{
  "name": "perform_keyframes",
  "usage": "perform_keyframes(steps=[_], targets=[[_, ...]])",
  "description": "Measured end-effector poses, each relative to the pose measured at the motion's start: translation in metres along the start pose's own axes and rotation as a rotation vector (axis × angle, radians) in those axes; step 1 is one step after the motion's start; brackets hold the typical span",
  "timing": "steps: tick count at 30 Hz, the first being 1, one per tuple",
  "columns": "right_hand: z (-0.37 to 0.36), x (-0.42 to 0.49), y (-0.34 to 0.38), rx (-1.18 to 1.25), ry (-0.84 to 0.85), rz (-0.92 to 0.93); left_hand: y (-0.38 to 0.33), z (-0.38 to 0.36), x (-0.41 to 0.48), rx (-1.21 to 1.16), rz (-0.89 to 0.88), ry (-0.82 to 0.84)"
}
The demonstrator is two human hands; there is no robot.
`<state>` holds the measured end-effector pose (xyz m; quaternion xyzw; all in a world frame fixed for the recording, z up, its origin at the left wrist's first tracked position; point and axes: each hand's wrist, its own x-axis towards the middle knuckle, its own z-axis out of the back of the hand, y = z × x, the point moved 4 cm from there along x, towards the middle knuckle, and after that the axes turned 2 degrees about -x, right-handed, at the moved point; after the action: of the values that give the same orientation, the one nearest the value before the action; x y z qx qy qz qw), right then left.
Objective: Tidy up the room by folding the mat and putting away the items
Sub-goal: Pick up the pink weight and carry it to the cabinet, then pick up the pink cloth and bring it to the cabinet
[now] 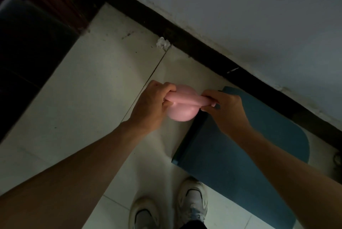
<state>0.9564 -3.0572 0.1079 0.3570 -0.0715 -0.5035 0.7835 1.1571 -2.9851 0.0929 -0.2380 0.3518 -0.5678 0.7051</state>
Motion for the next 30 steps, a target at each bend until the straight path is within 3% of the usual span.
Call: perform_keyframes(steps=[6,9,13,24,30], targets=[[0.001,-0.006,0.009,0.027,0.064,-0.093,-0.003,0.001,-0.006,0.012,0.101,0.049],[0.017,-0.012,0.025,0.033,0.122,-0.148,-0.018,0.021,-0.013,-0.043,0.171,-0.007],[0.068,-0.011,0.074,0.09,0.051,-0.148,-0.063,0.08,-0.023,-0.128,0.238,-0.092],[0.31,-0.025,0.328,0.295,-0.053,0.021,-0.299,0.341,-0.034,-0.44,0.203,-0.251],[0.449,-0.084,0.458,0.422,-0.184,0.126,-0.436,0.468,-0.095,-0.599,0.164,-0.375]])
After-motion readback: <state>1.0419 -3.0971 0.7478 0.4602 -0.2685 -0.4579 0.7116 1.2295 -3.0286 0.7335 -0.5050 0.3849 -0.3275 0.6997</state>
